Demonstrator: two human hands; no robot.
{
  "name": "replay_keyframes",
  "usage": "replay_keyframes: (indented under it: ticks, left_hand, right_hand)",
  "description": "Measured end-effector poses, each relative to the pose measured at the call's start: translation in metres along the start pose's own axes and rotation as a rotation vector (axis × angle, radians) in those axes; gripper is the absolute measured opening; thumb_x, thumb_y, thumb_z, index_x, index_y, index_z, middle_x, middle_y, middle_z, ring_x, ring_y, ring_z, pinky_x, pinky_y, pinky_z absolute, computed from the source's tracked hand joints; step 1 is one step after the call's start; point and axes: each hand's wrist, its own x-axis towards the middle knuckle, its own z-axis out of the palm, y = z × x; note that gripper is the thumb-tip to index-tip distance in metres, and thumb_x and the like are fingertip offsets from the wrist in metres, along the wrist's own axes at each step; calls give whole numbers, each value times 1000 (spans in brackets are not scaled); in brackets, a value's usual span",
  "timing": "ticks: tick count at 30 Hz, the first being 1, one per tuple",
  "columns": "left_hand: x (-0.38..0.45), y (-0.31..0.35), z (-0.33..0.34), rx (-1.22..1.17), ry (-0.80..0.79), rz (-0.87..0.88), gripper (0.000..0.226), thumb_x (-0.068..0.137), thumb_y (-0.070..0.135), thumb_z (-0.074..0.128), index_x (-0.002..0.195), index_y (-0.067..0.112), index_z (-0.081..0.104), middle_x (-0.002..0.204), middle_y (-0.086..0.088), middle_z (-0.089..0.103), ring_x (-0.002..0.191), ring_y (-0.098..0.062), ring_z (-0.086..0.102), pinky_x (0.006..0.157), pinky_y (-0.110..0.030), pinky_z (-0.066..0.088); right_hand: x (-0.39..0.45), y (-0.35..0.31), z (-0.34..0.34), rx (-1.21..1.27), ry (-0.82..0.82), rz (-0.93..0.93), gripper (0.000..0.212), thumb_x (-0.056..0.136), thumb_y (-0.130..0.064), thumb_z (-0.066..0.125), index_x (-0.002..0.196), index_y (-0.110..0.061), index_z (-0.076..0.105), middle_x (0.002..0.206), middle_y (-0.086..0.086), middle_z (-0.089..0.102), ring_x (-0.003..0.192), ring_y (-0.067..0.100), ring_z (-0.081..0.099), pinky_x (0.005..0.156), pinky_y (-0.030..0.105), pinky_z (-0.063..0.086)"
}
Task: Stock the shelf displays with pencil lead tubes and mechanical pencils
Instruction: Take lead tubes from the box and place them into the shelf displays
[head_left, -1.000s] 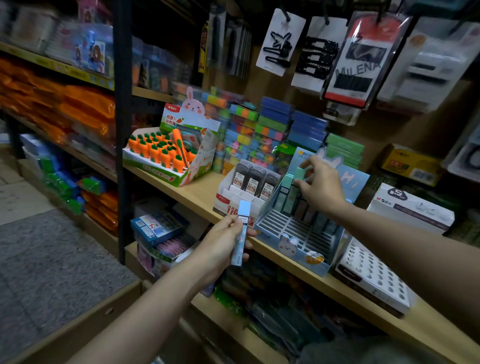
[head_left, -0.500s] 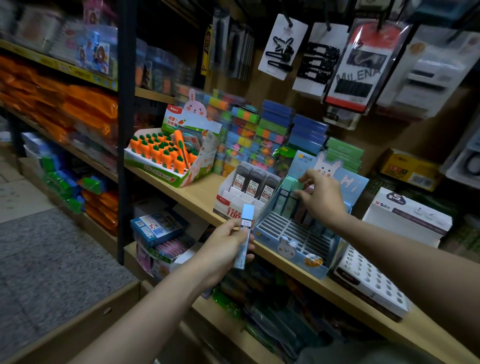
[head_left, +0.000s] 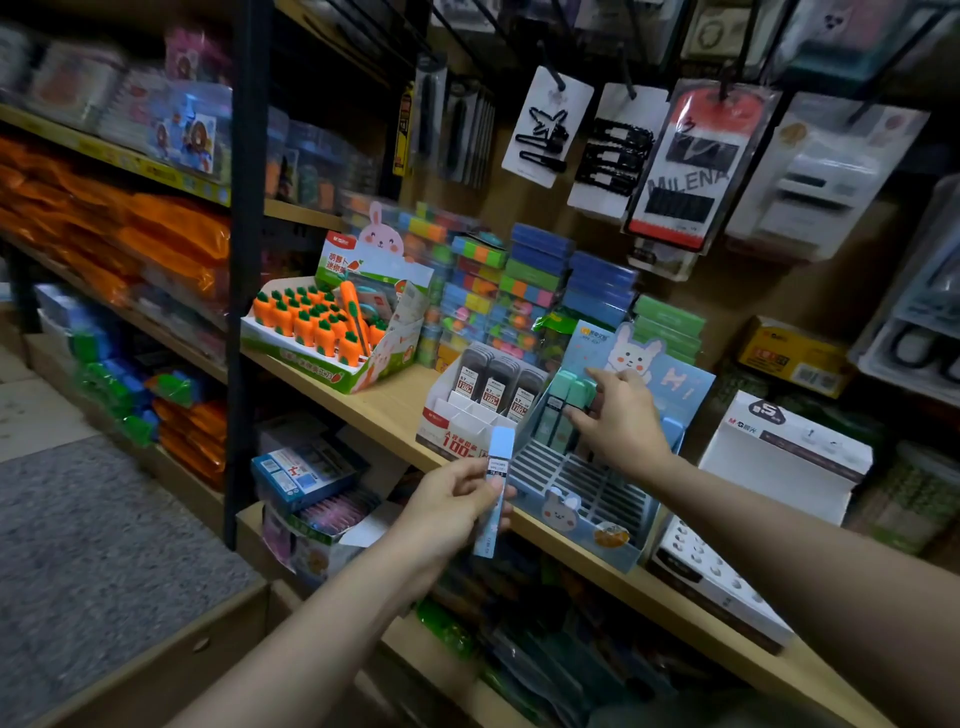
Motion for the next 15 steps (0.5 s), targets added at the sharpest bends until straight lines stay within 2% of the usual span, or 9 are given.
replay_keyframes:
  ticks: [2,3,5,6,9,11,13,15]
  left_hand:
    - [0,-1,0,49,-11,26,21,96,10,56,103,30,63,91,0,75,88,-14,71,77,-30,57]
    - [0,-1,-1,77,-16,41,21,96,12,57,105,31,63,93,1,75,90,-14,71,80,-32,58]
    - [0,-1,0,131,-18,63,20,96,16,58,107,31,64,97,2,75,93,-13,71,87,-37,57]
    - [0,0,0,149,-15,71,19,95,17,59,107,31,64,98,2,75,93,-13,71,89,-39,56]
    - [0,0,2,175,-6,84,18,94,18,60,109,27,65,99,2,74,93,-13,72,91,-41,55]
    - [0,2,5,245,-13,114,18,95,20,60,111,26,65,101,1,73,97,-14,70,89,-37,55]
    - [-2,4,10,385,14,174,18,95,26,59,113,28,61,106,5,67,104,-13,64,84,-27,51]
    - [-3,6,13,650,56,302,26,96,32,57,121,30,52,118,11,54,109,-5,55,85,-22,47]
  right_hand:
    - [-14,-7,-2,97,19,-32,54,91,-29,66,140,-16,47,120,6,54,106,17,55,90,28,46]
    - [-22,-13,-3,170,-2,-45,47,91,-31,65,135,-19,52,112,1,59,95,12,60,82,24,50]
    - [-39,-28,-5,412,-144,-32,34,93,-35,61,124,-22,58,98,-2,65,74,8,67,65,20,55]
    - [-47,-35,-6,518,-216,-26,30,93,-35,61,121,-24,60,96,0,67,72,8,68,62,22,56]
    - [-62,-45,-10,587,-281,-75,27,89,-22,69,114,-23,63,91,4,69,72,11,70,67,24,58]
    - [-63,-45,-17,584,-300,-64,27,85,-14,73,110,-20,65,91,6,69,73,13,71,70,27,60]
    - [-57,-38,-30,606,-305,-27,26,83,-12,73,106,-20,64,92,5,70,75,13,72,70,28,60]
    - [-44,-24,-50,616,-230,27,26,82,-13,74,104,-21,63,92,4,69,75,9,71,66,23,60]
